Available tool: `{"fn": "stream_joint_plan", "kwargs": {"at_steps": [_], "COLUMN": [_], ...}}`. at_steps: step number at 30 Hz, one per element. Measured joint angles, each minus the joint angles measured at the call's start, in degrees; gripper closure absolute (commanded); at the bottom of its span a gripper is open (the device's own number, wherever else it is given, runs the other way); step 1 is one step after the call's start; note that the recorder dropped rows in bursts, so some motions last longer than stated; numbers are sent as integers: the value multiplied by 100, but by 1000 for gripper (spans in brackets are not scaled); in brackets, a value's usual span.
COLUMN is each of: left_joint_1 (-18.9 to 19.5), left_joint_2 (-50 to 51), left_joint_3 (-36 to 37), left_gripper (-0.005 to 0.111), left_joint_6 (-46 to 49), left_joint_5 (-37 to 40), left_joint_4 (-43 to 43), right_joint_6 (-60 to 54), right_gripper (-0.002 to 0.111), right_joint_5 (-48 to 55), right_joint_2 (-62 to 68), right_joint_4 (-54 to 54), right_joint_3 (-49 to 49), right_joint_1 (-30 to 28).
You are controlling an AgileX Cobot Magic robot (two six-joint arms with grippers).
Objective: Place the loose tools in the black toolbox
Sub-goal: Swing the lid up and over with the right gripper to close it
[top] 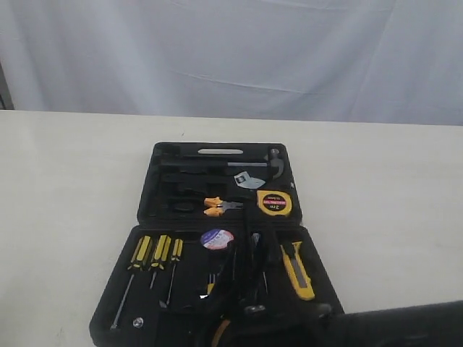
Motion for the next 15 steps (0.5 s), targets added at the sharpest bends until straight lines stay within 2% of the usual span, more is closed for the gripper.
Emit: {"fn": "stream_joint_plan", "kwargs": {"at_steps": [10,15], "left_joint_1": [0,0], "left_joint_2": [0,0], "left_joint_3": [0,0], "left_gripper": [107,107], "left_joint_6": [0,0], "left_joint_5": [0,0], "left_joint_4": [0,0], "right_joint_6": [-1028,-1521], "right_gripper": [109,109], "right_joint_5": [603,1292], "right_joint_2": [-917,-1180], "right_joint_4": [916,1229], "right_joint_3": [-13,-469], "right_joint_1": [0,0]}}
